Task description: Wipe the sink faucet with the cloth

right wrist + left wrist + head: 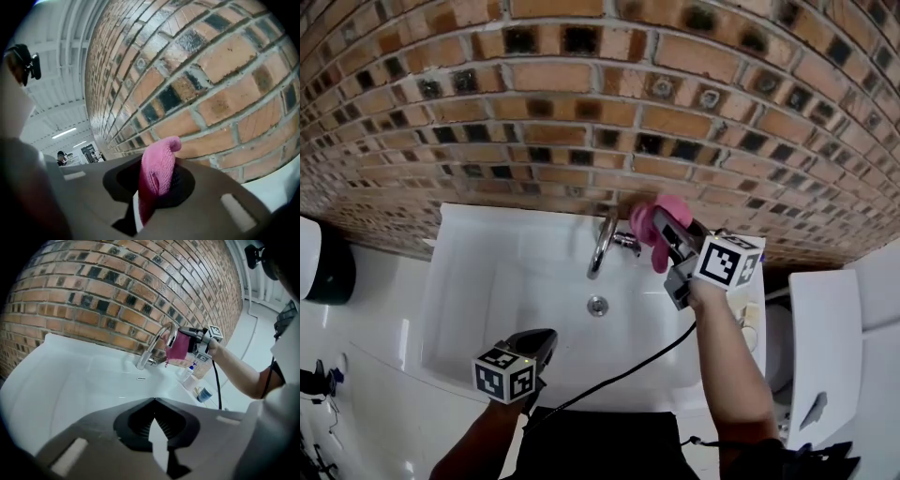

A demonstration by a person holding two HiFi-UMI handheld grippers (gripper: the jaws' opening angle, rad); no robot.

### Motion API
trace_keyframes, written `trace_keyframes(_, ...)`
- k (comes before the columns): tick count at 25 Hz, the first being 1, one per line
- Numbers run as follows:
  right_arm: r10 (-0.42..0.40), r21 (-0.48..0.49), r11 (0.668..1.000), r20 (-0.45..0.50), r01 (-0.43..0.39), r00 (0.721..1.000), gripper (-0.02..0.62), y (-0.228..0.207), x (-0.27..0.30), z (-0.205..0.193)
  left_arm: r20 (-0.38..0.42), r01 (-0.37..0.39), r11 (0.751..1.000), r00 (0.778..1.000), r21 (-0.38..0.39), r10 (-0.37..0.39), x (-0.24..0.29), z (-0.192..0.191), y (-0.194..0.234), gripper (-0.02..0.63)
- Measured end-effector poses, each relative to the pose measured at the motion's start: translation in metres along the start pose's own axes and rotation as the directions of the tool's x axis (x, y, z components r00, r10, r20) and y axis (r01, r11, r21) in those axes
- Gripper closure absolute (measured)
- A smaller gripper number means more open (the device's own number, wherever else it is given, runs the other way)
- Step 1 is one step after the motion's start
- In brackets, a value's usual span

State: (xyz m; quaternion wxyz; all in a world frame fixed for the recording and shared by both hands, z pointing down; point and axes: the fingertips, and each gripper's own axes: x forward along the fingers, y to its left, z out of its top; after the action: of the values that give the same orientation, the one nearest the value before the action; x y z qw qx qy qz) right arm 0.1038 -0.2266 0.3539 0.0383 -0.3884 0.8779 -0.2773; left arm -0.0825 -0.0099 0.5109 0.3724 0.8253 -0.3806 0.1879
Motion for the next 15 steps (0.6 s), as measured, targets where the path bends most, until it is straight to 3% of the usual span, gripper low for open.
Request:
trace_keyframes(3, 0.013, 0.034, 0.999, -0.093, -0.010, 0.996, 0.549, -0.016, 0.036, -0.018, 0.017, -0.013, 1.000, 1.000, -0.027, 0.013, -0.002, -0.001, 0.003, 0.601)
trace_keyframes(6, 0.055, 0.137, 0.990, -0.158, -0.033, 0.986, 0.549, -0.026, 0.068, -0.036, 0.022, -0.024, 0.998, 0.999, -0.058, 0.025, -0.004, -0.007, 0.006, 0.601)
trace_keyframes(10, 0.113, 0.263, 0.962, -0.144, -0.072, 0.983, 0.549, -0.027, 0.093, -0.038, 0.035, -0.047, 0.994, 0.998, -0.096, 0.050, -0.009, -0.011, 0.016, 0.601)
trace_keyframes(15, 0.110, 0.303, 0.951, -0.143, -0.062, 0.984, 0.549, -0.030, 0.102, -0.039, 0.044, -0.058, 0.992, 0.997, -0.116, 0.064, -0.013, -0.012, 0.024, 0.601)
